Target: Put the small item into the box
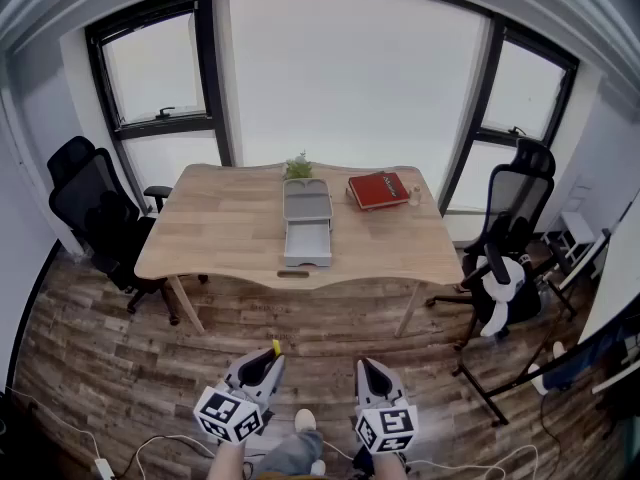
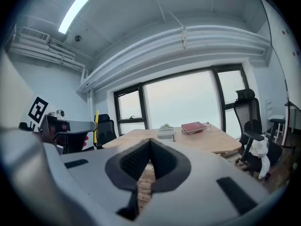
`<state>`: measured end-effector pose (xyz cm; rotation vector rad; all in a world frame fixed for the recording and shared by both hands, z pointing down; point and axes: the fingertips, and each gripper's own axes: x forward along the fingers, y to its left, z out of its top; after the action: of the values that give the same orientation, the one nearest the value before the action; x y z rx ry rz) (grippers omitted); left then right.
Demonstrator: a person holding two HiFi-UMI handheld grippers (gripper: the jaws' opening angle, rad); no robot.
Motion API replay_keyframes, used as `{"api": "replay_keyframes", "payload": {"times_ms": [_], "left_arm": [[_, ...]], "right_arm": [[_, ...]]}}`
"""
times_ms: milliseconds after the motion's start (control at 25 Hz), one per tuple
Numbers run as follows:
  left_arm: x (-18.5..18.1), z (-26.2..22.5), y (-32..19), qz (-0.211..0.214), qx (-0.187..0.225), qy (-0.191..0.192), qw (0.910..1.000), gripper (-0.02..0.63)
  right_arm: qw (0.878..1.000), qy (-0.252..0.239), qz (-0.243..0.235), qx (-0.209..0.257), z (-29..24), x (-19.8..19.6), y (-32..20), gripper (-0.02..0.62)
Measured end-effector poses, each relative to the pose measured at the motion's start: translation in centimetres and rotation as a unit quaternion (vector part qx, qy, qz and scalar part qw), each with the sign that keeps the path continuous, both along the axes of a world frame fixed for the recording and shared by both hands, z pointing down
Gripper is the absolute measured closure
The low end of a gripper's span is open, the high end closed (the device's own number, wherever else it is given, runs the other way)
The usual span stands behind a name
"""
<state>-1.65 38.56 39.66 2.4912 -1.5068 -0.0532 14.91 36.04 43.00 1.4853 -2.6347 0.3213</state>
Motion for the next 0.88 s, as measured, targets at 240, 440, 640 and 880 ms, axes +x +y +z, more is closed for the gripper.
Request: {"api": "replay_keyframes", "payload": {"times_ms": [240,440,640,880], "left_arm": [[-1.6,0.5,2.6,-0.014,-0.009,0.033,0.9993,0.551],[-1.9,-1.0,3.5,-0.016,0.007,0.036,0.9992,0.551],[-1.9,-1.2,4.2,-0.018,0.007,0.050,0.9985,0.551],[-2.0,-0.9,2.5,-0.014,0.007,0.051,0.9986,0.551]], "right_arm": [[1.000,0.000,-0.009,0.002,-0.2,-1.1,2.9,0.592],[1.000,0.001,-0.017,0.013,-1.1,-1.8,4.3,0.592],[0.999,-0.004,-0.023,0.026,-1.6,-2.3,5.1,0.592],[0.999,0.000,-0.023,0.026,-1.5,-2.5,3.8,0.592]]}}
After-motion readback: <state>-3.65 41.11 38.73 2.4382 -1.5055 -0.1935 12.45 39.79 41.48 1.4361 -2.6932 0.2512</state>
